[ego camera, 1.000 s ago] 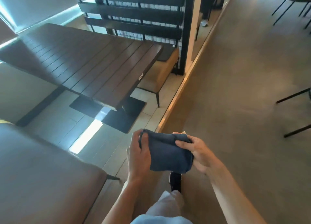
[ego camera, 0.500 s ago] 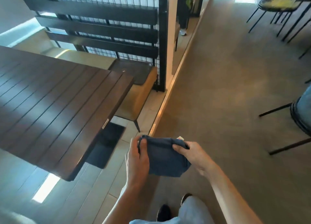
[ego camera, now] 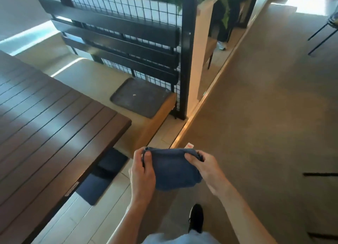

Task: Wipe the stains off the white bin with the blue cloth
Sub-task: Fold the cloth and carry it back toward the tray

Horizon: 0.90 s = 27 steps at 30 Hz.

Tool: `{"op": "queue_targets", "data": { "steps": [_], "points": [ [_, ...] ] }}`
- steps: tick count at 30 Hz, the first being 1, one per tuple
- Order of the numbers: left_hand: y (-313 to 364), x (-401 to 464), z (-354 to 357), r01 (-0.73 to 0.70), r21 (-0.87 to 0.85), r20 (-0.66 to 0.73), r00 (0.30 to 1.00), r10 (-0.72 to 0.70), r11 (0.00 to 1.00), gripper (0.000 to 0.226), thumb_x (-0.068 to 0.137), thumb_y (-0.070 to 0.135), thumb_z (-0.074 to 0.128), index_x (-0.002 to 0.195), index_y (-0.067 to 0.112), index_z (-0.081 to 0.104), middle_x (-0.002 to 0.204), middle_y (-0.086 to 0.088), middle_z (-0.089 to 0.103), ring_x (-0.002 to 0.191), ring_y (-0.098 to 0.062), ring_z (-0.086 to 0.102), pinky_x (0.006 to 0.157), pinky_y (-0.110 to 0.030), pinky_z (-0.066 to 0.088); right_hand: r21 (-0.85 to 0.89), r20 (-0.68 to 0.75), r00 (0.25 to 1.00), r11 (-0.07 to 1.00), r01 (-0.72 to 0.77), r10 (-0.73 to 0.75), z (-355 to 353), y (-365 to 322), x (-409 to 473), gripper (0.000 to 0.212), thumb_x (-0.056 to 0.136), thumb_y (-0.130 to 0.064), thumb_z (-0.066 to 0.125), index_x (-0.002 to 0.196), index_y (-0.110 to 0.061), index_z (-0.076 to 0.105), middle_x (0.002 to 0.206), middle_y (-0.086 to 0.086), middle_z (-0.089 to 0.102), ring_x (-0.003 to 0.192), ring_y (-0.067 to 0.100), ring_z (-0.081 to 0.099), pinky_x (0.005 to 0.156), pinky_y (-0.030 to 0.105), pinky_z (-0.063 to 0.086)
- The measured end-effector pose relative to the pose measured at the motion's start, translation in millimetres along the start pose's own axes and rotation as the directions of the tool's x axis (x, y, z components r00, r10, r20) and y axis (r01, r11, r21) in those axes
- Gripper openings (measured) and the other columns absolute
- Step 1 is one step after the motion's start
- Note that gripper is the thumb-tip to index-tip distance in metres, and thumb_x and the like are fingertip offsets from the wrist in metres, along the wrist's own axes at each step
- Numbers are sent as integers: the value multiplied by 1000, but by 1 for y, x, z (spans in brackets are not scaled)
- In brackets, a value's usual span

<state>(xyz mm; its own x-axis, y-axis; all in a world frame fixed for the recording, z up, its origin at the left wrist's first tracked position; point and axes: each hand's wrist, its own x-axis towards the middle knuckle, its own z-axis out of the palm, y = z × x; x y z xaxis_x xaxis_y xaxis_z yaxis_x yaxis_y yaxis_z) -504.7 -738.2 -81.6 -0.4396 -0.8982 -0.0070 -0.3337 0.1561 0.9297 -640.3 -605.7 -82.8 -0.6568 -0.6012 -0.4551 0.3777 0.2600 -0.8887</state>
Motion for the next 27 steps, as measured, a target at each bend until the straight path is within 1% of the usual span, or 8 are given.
{"op": "queue_targets", "data": {
  "steps": [3,5,7,11,15,21,24,27],
  "points": [
    [16,27,38,45,-2,-39,998,-45,999,14,107,30,44,115,36,54,98,28,61,95,8,59,75,-16,49,-23,26,999,999,-37,38,-22,-22,45,27,91,-39,70,107,-17,72,100,3,77,98,24,72,78,35,58],
    [23,44,58,73,-13,-70,995,-74,997,16,107,32,44,117,33,55,102,22,62,96,7,59,75,-16,49,-29,47,998,999,-46,47,-33,-33,73,27,92,-39,70,105,-15,72,99,5,76,96,25,71,81,39,57],
    [26,65,77,98,-18,-100,990,-100,995,15,107,33,44,117,34,55,103,20,63,95,5,59,75,-17,50,-43,61,997,998,-42,45,-41,-46,102,26,92,-38,70,104,-14,72,97,5,76,96,27,71,80,39,57],
    [34,107,105,125,-37,-148,981,-129,991,13,107,30,45,114,35,55,100,16,64,92,4,61,70,-9,50,-70,123,991,997,-39,48,-49,-70,162,27,91,-38,70,107,-16,72,100,1,77,99,23,72,83,37,58],
    [36,157,130,144,-78,-220,963,-158,987,16,107,27,44,117,25,57,99,12,65,91,7,60,69,-4,46,-123,193,980,992,-17,41,-46,-99,228,25,91,-39,69,108,-21,72,103,-1,77,99,19,72,88,41,59],
    [25,231,159,180,-90,-308,930,-199,980,17,108,27,45,113,22,60,96,11,68,91,-3,64,72,-10,46,-171,260,962,985,-37,81,-31,-131,317,22,93,-35,69,108,-20,71,105,2,77,99,19,72,88,41,59],
    [23,276,172,198,-58,-349,914,-206,978,17,108,30,44,111,25,60,94,10,70,87,-5,64,73,-21,48,-212,286,956,977,0,62,-22,-151,366,20,93,-36,69,106,-22,73,105,2,77,100,19,72,90,42,57],
    [29,309,184,223,-73,-384,893,-234,972,17,108,29,44,111,23,59,93,9,69,86,-2,64,68,-12,46,-274,322,945,961,27,65,-16,-164,407,15,95,-34,67,103,-21,71,102,1,75,101,19,70,85,34,55]
  ]
}}
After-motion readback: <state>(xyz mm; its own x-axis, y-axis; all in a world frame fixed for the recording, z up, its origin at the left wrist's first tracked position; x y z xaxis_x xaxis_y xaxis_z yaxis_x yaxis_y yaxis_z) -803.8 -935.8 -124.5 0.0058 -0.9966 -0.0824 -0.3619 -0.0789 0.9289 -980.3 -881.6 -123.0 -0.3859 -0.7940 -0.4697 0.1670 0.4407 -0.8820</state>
